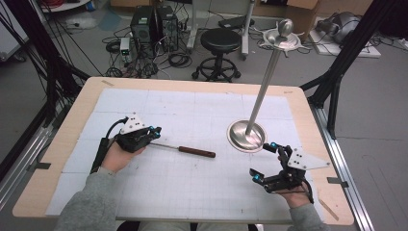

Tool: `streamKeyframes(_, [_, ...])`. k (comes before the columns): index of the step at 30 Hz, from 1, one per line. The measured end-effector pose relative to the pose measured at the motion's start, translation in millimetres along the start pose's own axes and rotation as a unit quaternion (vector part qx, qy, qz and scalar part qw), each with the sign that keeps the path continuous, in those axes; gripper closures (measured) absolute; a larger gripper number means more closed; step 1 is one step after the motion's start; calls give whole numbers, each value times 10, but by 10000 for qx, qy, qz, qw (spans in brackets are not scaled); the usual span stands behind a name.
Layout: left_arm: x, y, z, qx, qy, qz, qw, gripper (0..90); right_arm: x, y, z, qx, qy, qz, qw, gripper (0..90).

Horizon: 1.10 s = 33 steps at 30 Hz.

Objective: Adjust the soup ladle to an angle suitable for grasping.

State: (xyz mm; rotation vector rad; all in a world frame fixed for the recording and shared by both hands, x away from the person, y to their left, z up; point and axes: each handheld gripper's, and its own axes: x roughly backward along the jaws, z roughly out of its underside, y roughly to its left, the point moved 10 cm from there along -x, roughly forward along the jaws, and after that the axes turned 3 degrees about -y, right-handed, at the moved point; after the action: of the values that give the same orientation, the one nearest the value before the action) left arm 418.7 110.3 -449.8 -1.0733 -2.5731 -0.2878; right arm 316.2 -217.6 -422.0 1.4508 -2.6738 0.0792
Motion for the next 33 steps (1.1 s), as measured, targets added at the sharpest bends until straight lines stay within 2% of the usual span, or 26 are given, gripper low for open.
streamKeyframes(4, [-47, 37, 37, 26, 120, -64, 9999, 897, -3, -5, 2, -9, 1, 16, 10000, 14])
streamKeyframes(5, [-71, 61, 74, -19, 266, -75, 9996, 897, -3, -4, 2, -15, 3, 10, 10000, 14])
streamKeyframes(9, [-134, 91, 148, 38, 463, -113, 9989, 896, -5, -4, 1, -40, -2, 10, 10000, 15])
streamKeyframes(14, [-225, 76, 261, 67, 792, -95, 9968, 896, -8, -7, -1, -24, -13, 2, 10000, 15])
streamKeyframes(15, [-225, 76, 261, 67, 792, -95, 9968, 896, -8, -4, 1, -37, -6, -4, 10000, 15])
streamKeyframes(19, [-285, 74, 356, 107, 1036, -136, 9945, 896, -11, 1, 10, -43, 32, -3, 10000, 14])
streamKeyframes(21, [-305, 73, 388, 112, 1113, -150, 9936, 896, -19, 14, 14, -40, 47, -36, 10000, 14])
streamKeyframes(25, [-342, 77, 420, 301, 1189, -217, 9922, 896, -25, 23, 10, -40, 39, -68, 10000, 15])
streamKeyframes(27, [-353, 75, 430, 303, 1206, -222, 9920, 896, -26, 18, 8, -32, 32, -65, 10000, 14])
streamKeyframes(28, [-365, 76, 470, 262, 1316, -251, 9906, 896, -27, 13, 8, -29, 31, -65, 10000, 14])
streamKeyframes(33, [-367, 79, 493, 204, 1378, -230, 9900, 896, -28, 15, 7, -28, 29, -69, 10000, 15])
